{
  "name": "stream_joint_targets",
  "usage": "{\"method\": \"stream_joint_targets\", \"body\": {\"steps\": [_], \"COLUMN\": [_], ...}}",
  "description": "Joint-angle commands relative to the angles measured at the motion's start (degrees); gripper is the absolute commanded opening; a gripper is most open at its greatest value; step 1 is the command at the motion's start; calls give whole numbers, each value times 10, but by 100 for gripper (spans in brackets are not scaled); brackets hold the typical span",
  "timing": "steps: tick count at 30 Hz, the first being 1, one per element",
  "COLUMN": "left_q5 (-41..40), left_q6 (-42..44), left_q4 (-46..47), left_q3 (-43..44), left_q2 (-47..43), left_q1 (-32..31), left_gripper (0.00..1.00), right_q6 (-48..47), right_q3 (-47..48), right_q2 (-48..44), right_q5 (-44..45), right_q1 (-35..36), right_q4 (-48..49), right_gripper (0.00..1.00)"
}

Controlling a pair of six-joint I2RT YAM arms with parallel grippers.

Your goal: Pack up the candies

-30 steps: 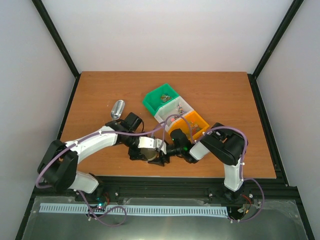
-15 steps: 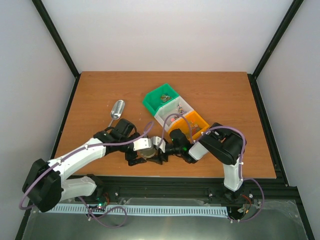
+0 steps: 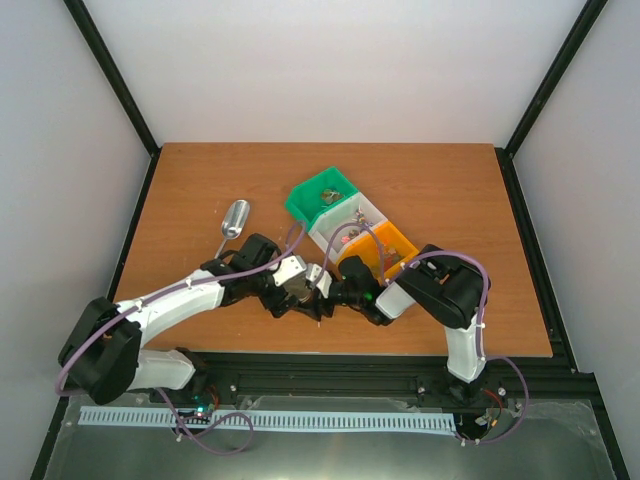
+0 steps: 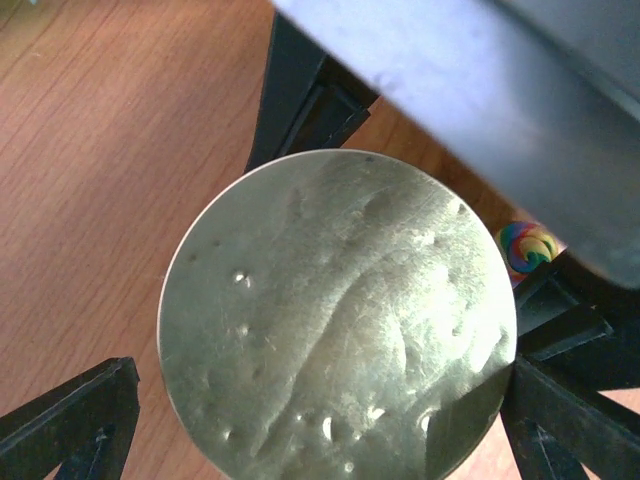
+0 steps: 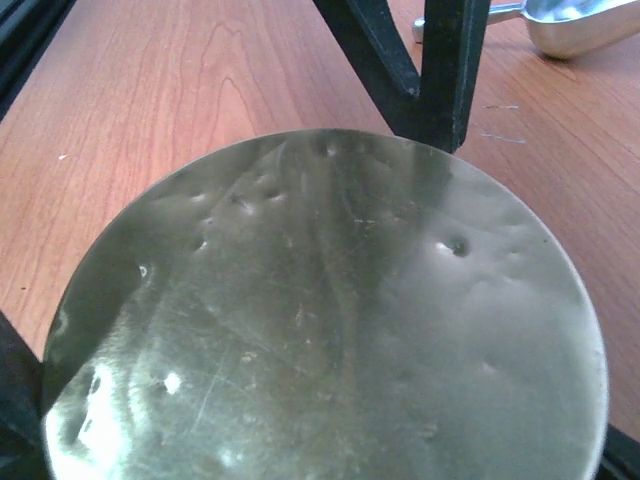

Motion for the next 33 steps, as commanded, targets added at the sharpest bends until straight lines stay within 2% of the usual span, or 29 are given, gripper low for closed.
{"method": "stream_joint_targets", "body": {"steps": [1,5,9,14,21,26,33], "left_q5": [-12,-15,17,12,11,73,128], "left_q6": [-31,-1,36,36,19,65,126], "left_q4": [36,36,25,25,49,21,-14], "left_q3": [8,7,10,7,4,16,20], "left_q2": [21,18,16,12,10,18,20], "left_q1": [-9,-9,-8,-8,-8,-7,-1], "left_gripper": [100,97,93,99,100,99,92], "right_q6": [36,32,25,19,17,8,-17], "right_q3": [-3,-5,-12,-18,-22,-26,-38], "right_q2": [25,24,22,25,18,16,6], "right_q5": [48,30,-4,-15,-18,-30,-45], "right_q1": [2,2,3,3,3,3,3], "right_q4": [-53,-50,-45,-41,-44,-43,-49], "right_gripper": [44,44,44,43,43,43,43]}}
